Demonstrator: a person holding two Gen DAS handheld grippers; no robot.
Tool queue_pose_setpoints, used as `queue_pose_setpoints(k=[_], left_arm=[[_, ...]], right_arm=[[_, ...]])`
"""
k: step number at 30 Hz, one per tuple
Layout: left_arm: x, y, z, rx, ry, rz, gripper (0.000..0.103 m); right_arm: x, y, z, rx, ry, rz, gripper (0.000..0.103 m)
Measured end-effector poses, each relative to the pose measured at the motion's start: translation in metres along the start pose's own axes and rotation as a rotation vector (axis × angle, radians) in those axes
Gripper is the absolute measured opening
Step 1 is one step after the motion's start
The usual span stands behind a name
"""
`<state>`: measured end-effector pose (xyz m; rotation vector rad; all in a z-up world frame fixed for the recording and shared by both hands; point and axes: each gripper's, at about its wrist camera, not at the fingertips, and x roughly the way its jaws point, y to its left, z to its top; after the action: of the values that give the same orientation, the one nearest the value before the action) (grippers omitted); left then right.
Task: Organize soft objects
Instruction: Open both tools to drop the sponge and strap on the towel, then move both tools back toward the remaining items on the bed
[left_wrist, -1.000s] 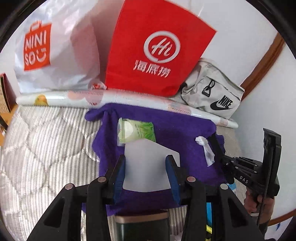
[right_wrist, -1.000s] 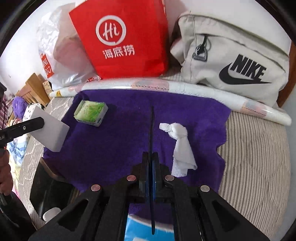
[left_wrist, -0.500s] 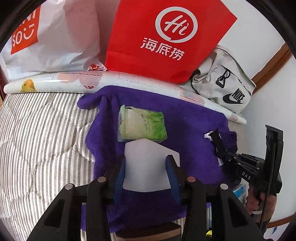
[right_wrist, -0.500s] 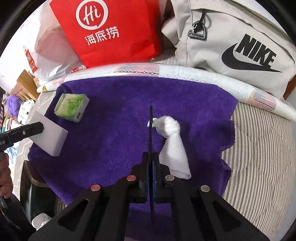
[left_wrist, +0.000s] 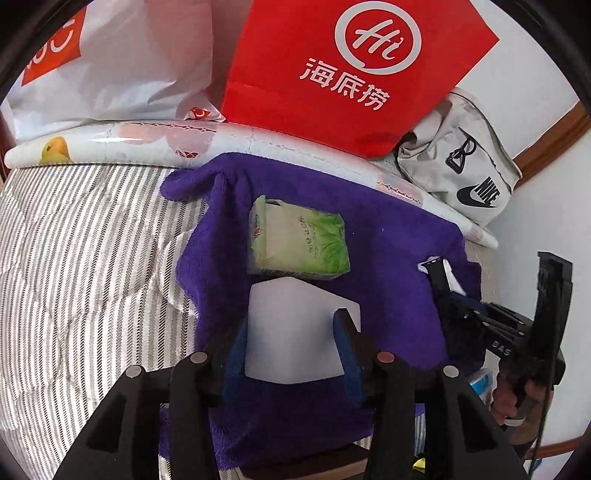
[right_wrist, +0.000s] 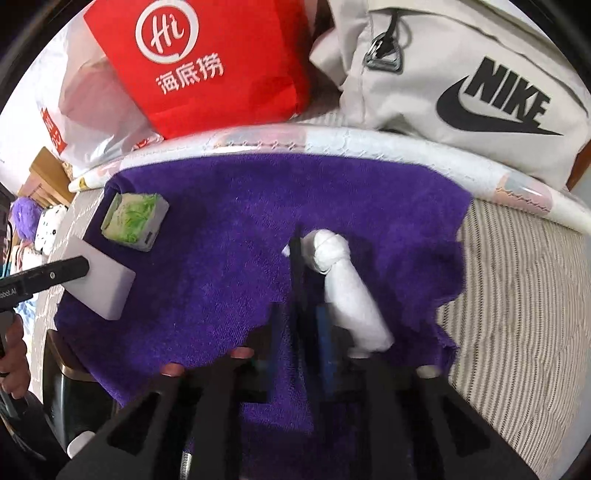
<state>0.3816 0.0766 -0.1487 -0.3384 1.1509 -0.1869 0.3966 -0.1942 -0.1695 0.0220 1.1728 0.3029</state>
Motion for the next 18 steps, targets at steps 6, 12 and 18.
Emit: queue_pose_setpoints(k=[6, 12, 18], left_arm=[[-0.02, -0.003, -0.005, 0.002, -0.026, 0.017, 0.062], [-0.052, -0.009, -0.016, 0.023, -0.093, 0.05, 0.063], [-0.094, -0.009, -0.039, 0.027, -0.175, 0.064, 0.063]], right_arm=[[-0.029, -0.003, -0.003, 0.006, -0.07, 0.004, 0.054], [-0.062, -0.001, -0.013, 0.009, -0.108, -0.031, 0.055], [-0.104, 0.003, -0.043, 0.012, -0.168, -0.021, 0.055]])
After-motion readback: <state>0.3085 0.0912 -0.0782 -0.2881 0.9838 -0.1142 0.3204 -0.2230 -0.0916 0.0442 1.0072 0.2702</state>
